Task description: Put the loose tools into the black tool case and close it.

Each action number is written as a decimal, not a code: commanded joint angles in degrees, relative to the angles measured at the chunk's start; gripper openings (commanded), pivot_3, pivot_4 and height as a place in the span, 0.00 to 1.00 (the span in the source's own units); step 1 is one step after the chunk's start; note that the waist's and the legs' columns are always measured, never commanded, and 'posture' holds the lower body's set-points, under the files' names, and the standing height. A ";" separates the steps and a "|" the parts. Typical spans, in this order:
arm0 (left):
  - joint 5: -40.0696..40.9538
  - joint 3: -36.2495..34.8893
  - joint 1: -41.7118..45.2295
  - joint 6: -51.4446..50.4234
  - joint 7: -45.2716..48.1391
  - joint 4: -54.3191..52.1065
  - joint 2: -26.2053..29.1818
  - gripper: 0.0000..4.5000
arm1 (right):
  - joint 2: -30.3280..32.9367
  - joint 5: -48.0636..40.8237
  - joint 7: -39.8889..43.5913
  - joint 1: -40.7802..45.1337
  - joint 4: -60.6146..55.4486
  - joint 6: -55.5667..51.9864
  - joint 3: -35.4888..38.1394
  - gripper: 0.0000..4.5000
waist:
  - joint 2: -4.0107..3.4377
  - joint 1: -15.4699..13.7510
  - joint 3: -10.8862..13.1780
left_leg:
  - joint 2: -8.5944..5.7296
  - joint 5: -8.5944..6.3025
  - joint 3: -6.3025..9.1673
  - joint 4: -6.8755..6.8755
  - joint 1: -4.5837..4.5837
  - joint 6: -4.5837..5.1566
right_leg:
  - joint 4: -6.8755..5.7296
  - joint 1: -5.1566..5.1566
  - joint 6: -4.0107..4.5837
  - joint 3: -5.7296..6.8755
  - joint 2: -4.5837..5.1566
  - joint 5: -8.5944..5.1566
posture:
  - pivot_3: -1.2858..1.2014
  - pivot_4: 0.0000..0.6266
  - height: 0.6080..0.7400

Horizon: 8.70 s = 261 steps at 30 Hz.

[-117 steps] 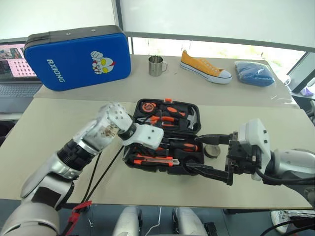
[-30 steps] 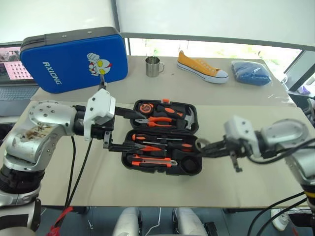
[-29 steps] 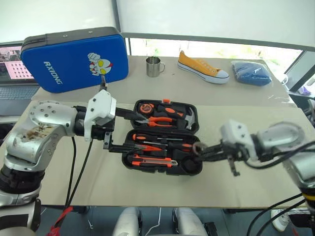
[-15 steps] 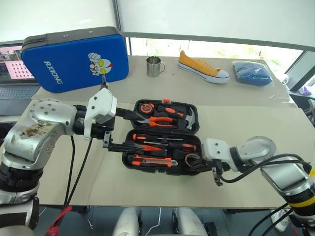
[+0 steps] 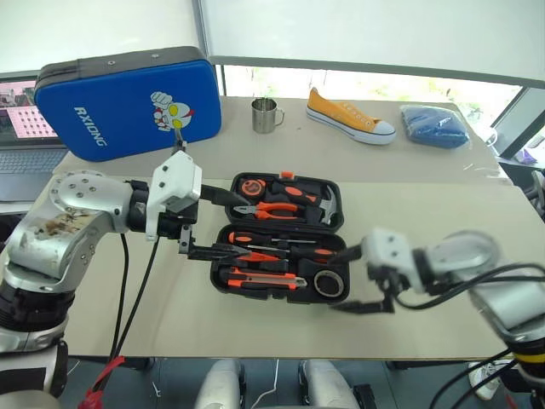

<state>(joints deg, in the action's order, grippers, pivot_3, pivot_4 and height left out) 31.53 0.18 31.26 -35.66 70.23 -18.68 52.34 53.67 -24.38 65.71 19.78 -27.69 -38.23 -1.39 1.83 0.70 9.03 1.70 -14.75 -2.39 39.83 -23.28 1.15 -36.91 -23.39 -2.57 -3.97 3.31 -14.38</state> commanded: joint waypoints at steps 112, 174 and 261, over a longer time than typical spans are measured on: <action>-13.51 -0.17 -4.86 10.79 -23.97 12.06 -22.03 0.00 | -17.08 4.68 -22.42 2.21 14.73 5.25 6.61 0.00 | 0.01 -0.51 -0.01 | -0.02 0.19 -0.02 0.00 -1.08 -0.19 | -0.28 -1.07 0.01 0.03 0.14 0.24 | 0.52 0.24 0.99; -22.00 11.51 -1.29 29.99 2.31 28.37 -11.22 0.01 | -6.84 10.51 -16.36 -26.24 1.37 25.14 2.81 0.00 | 0.61 -0.17 -0.37 | 0.11 0.17 -0.69 -0.56 0.34 -0.28 | -0.05 0.01 0.32 0.00 -0.06 -0.14 | 0.52 0.24 0.99; -31.31 25.61 12.62 32.55 6.19 28.83 -23.61 0.01 | -10.50 7.60 -17.18 -23.01 -4.59 11.74 -5.10 0.00 | 0.34 -0.54 -0.65 | 0.01 -0.02 -0.03 0.01 0.26 0.02 | -0.09 0.27 0.11 -0.01 -0.10 -0.12 | 0.52 0.24 0.99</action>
<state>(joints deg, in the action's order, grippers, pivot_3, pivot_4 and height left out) 1.71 24.46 44.36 -3.25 75.94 9.76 28.73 43.49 -16.45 49.33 -3.94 -30.86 -27.58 -7.93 2.16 0.16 8.38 1.71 -14.77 -2.42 39.85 -23.02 1.17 -37.00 -23.12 -2.46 -3.98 3.21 -14.50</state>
